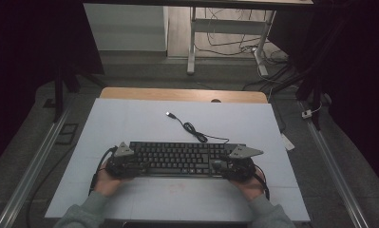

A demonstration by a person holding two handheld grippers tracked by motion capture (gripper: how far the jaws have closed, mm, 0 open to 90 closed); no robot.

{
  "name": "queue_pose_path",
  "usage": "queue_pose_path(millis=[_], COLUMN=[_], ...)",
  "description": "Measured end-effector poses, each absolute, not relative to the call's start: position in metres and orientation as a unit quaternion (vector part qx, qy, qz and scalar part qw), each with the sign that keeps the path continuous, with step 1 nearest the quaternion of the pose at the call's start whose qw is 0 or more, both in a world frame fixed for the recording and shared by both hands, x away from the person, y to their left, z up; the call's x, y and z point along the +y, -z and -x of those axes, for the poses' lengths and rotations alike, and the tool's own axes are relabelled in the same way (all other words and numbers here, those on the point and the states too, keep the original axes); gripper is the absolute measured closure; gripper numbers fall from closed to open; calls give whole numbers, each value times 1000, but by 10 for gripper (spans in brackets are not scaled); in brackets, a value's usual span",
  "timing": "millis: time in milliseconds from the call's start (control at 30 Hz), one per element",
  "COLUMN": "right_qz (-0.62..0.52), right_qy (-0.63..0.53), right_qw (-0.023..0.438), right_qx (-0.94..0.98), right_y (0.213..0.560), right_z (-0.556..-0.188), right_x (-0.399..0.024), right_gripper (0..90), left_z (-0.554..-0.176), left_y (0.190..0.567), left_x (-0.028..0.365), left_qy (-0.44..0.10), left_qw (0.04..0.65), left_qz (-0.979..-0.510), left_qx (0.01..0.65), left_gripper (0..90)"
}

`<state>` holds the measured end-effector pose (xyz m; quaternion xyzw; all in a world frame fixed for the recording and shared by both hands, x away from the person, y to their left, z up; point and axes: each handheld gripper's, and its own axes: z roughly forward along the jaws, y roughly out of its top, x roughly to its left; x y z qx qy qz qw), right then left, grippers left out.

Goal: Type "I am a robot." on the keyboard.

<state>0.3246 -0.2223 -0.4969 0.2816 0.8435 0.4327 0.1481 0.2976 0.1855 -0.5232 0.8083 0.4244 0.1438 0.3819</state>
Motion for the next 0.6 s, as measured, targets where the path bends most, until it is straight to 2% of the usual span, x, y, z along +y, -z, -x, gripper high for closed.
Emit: queue_pose_path(millis=[600], right_qz=[-283], right_qy=[-427], right_qw=[149], right_qx=[846], right_y=[499], right_z=[-327], right_x=[-227], right_gripper=[505], left_z=[-298], left_y=[517], left_x=[174], left_qy=[-138], left_qw=[403], left_qz=[-806], left_qx=[412], left_gripper=[393])
